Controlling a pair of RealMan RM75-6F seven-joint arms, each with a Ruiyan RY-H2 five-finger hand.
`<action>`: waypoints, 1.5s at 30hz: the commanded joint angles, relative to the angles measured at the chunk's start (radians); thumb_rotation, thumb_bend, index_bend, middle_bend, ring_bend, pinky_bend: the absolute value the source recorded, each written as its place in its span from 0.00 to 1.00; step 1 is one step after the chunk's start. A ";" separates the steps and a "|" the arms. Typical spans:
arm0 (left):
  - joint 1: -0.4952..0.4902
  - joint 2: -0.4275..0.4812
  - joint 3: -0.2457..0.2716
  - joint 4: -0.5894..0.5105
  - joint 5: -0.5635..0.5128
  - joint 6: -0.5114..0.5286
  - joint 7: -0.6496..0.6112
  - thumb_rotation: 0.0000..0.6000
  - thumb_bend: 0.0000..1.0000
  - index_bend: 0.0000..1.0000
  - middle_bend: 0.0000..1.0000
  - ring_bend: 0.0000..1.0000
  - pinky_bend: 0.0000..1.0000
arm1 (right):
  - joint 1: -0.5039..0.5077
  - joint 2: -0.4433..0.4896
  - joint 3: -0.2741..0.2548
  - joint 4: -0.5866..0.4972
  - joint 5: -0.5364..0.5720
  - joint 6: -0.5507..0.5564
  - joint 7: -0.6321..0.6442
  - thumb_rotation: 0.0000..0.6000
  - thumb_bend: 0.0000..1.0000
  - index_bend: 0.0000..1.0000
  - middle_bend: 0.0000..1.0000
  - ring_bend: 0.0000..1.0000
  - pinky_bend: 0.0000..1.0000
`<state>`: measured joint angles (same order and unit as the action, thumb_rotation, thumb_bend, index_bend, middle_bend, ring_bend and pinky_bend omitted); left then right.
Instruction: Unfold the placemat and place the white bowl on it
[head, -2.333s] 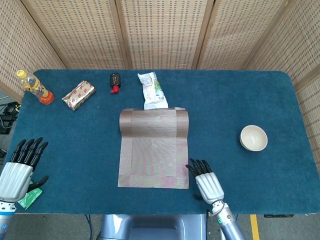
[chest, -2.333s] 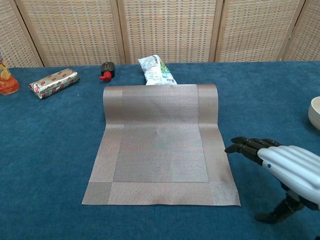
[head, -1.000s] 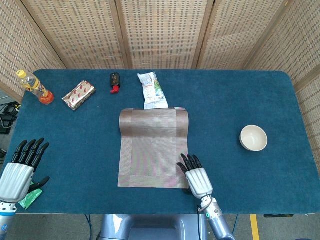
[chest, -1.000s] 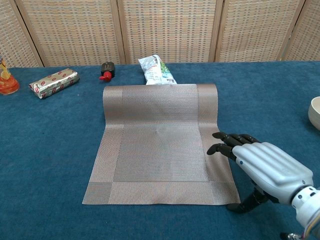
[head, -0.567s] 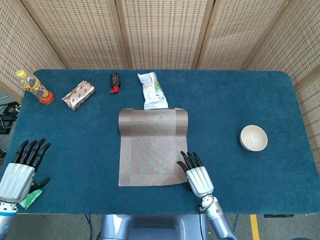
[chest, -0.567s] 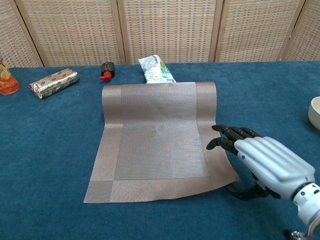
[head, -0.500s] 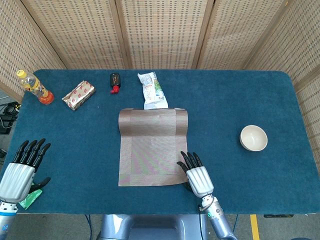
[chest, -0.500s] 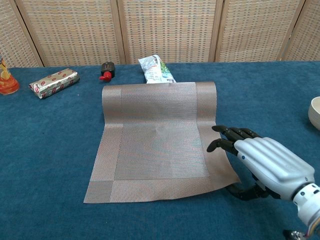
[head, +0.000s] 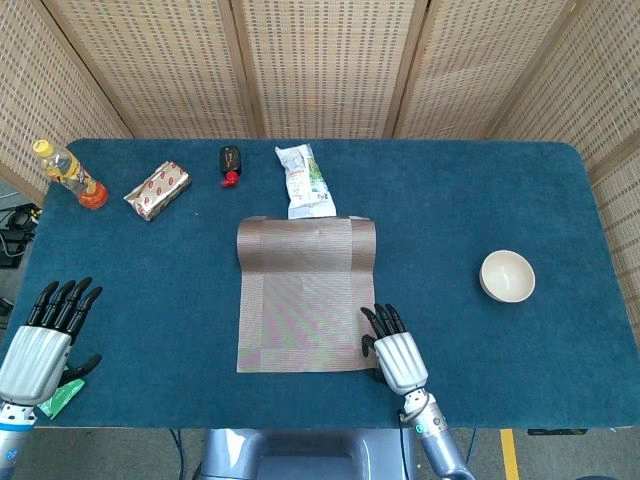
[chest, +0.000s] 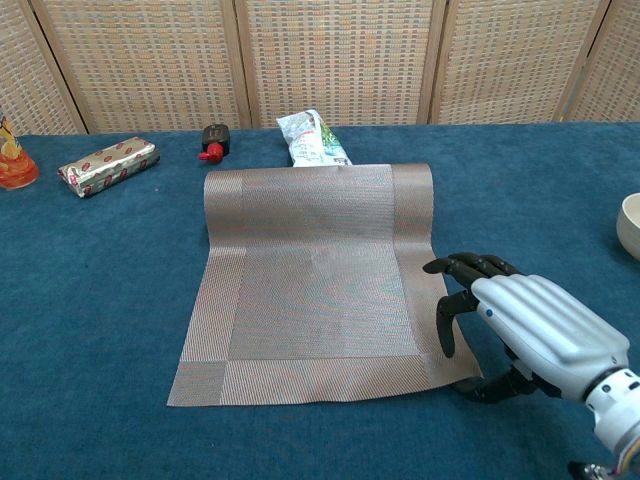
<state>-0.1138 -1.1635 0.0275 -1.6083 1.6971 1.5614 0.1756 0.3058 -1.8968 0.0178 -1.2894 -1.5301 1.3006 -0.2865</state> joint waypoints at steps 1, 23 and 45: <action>0.000 0.000 0.000 0.000 0.001 -0.001 0.001 1.00 0.04 0.00 0.00 0.00 0.00 | -0.001 -0.001 -0.003 0.003 -0.004 0.002 0.003 1.00 0.39 0.63 0.19 0.00 0.03; 0.003 -0.002 -0.004 0.003 0.000 -0.005 -0.006 1.00 0.04 0.00 0.00 0.00 0.00 | -0.007 0.000 -0.001 -0.006 -0.024 0.031 0.020 1.00 0.61 0.62 0.18 0.00 0.04; 0.006 -0.005 0.003 -0.006 0.017 -0.007 0.012 1.00 0.04 0.00 0.00 0.00 0.00 | -0.108 0.244 -0.077 -0.247 -0.095 0.177 -0.018 1.00 0.59 0.67 0.19 0.00 0.04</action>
<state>-0.1080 -1.1679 0.0297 -1.6135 1.7135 1.5549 0.1872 0.2090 -1.6780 -0.0537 -1.5180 -1.6155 1.4617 -0.3121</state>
